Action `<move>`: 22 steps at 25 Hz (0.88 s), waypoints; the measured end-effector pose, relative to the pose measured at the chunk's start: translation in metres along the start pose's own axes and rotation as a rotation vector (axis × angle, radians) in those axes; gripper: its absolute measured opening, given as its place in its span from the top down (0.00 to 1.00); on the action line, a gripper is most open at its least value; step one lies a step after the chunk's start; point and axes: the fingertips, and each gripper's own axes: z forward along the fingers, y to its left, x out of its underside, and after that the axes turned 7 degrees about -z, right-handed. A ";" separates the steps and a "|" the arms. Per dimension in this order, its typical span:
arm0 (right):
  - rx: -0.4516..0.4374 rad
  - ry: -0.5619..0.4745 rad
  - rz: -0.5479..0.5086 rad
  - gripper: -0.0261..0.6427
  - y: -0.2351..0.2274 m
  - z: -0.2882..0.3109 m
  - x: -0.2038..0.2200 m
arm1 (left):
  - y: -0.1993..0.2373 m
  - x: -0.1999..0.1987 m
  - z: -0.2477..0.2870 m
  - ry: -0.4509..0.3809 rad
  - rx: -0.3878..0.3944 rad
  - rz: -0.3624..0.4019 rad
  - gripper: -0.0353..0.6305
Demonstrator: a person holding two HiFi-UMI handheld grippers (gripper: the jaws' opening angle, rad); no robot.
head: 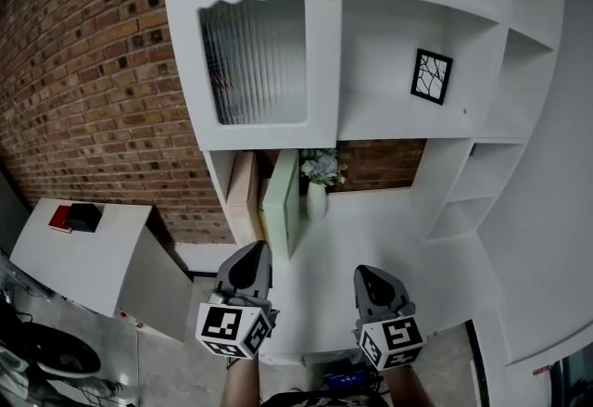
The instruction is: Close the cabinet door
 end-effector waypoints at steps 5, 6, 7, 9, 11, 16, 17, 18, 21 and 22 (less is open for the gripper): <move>-0.001 -0.001 0.002 0.96 -0.003 0.001 0.000 | -0.001 0.001 0.003 0.001 0.000 -0.001 0.93; -0.004 -0.003 0.005 0.96 -0.003 0.001 -0.001 | -0.001 0.000 0.004 0.001 0.001 0.000 0.93; -0.008 -0.006 0.010 0.96 -0.003 0.001 -0.002 | -0.001 0.000 0.004 0.002 0.001 0.004 0.93; -0.013 -0.011 0.018 0.96 -0.003 0.001 -0.003 | -0.002 0.000 0.005 0.005 0.005 0.021 0.93; -0.015 -0.013 0.017 0.96 -0.002 0.000 -0.004 | -0.003 0.000 0.005 0.006 0.007 0.027 0.93; -0.013 -0.011 0.017 0.96 -0.004 0.000 -0.003 | -0.003 0.000 0.006 0.007 0.005 0.019 0.93; -0.013 -0.011 0.016 0.96 -0.004 -0.001 -0.004 | -0.004 0.000 0.006 0.006 0.004 0.017 0.93; -0.013 -0.012 0.016 0.96 -0.005 -0.001 -0.004 | -0.004 0.000 0.006 0.005 0.005 0.015 0.93; -0.013 -0.013 0.014 0.96 -0.005 -0.001 -0.004 | -0.006 0.000 0.007 0.008 0.009 0.014 0.93; -0.012 -0.013 0.014 0.96 -0.005 -0.001 -0.004 | -0.006 0.000 0.008 0.008 0.009 0.013 0.93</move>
